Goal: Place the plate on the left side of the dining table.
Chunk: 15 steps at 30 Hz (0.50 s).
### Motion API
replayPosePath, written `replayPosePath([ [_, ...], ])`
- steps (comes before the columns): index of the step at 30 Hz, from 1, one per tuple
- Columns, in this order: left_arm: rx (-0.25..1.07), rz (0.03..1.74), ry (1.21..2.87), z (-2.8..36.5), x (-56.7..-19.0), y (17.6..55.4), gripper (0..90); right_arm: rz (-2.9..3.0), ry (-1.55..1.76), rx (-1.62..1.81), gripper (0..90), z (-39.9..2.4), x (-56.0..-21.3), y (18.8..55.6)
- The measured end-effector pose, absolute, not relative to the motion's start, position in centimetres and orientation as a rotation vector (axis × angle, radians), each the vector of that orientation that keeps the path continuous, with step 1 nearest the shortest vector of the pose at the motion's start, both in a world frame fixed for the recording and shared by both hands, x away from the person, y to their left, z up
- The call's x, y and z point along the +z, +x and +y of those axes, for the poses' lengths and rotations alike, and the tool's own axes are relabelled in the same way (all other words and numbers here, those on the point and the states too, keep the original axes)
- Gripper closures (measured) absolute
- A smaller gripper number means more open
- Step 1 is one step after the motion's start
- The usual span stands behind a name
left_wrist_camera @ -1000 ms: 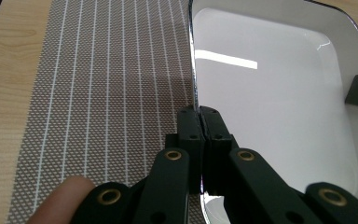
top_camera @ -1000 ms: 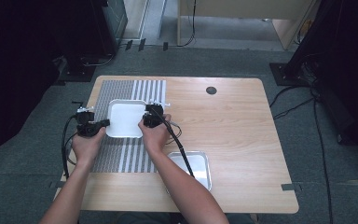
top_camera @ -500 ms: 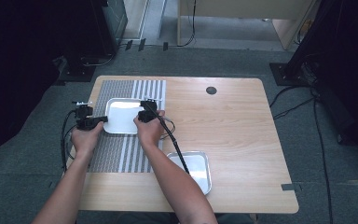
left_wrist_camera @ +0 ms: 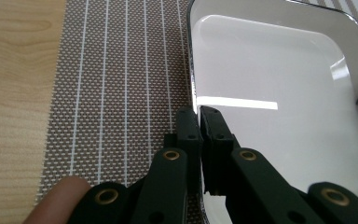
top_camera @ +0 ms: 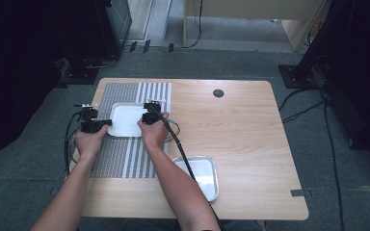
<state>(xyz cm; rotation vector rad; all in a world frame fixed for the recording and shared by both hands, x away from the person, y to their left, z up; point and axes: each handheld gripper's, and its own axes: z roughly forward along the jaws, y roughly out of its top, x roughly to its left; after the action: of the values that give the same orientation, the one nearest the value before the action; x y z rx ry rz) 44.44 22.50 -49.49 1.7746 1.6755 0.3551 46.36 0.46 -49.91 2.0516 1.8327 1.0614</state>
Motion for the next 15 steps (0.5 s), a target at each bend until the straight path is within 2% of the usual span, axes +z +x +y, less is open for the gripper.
replayPosePath([
  [15,0.393,1.666,1.781,22.05,-49.85,44.63,86.4,1.842,2.034,1.048,87.8,0.32,-50.48,46.73],
])
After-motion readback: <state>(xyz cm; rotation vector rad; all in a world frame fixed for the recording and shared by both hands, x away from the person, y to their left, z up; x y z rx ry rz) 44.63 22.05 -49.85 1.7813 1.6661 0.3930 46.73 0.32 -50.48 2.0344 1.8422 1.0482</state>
